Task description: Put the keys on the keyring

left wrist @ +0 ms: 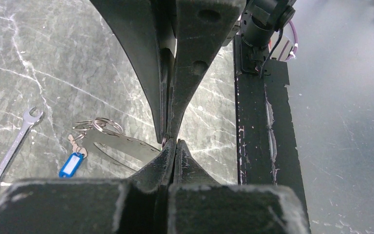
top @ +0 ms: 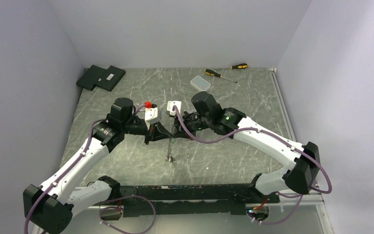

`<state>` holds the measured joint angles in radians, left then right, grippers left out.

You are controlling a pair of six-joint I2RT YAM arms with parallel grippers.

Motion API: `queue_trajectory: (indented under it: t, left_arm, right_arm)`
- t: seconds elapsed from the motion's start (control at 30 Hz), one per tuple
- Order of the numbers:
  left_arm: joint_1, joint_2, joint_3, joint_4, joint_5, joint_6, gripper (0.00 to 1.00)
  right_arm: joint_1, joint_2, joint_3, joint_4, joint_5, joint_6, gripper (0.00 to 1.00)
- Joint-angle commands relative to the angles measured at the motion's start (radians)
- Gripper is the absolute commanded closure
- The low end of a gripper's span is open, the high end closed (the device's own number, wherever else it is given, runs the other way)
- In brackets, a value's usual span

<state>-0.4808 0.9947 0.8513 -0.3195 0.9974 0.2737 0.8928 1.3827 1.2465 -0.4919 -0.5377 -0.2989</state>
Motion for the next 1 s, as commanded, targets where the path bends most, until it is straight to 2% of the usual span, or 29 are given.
queue_trajectory:
  t: [0.0, 0.37, 0.43, 0.53, 0.63, 0.7, 0.97]
  left_arm:
    - [-0.006, -0.011, 0.027, 0.006, -0.001, 0.024, 1.00]
    - [-0.007, -0.051, 0.050, -0.042, -0.050, 0.070, 0.99]
    - [-0.007, -0.076, 0.057, -0.060, -0.050, 0.086, 0.89]
    - [-0.006, -0.124, 0.055, -0.075, -0.075, 0.105, 0.61]
    - [-0.005, -0.161, 0.041, -0.054, -0.110, 0.104, 0.49]
    - [-0.005, -0.167, 0.028, -0.032, -0.119, 0.095, 0.48]
    - [-0.005, -0.091, 0.052, -0.035, -0.063, 0.091, 0.55]
  right_arm:
    - [0.005, -0.059, 0.028, 0.075, -0.044, -0.002, 1.00]
    - [0.005, -0.074, 0.012, 0.079, -0.048, -0.002, 1.00]
    - [0.005, -0.069, 0.013, 0.067, -0.043, -0.006, 1.00]
    - [0.005, -0.065, 0.014, 0.056, -0.037, -0.009, 1.00]
    - [0.006, -0.064, 0.017, 0.052, -0.037, -0.012, 1.00]
    - [0.008, -0.064, 0.019, 0.052, -0.042, -0.014, 1.00]
    - [0.018, -0.063, 0.022, 0.046, -0.051, -0.022, 1.00]
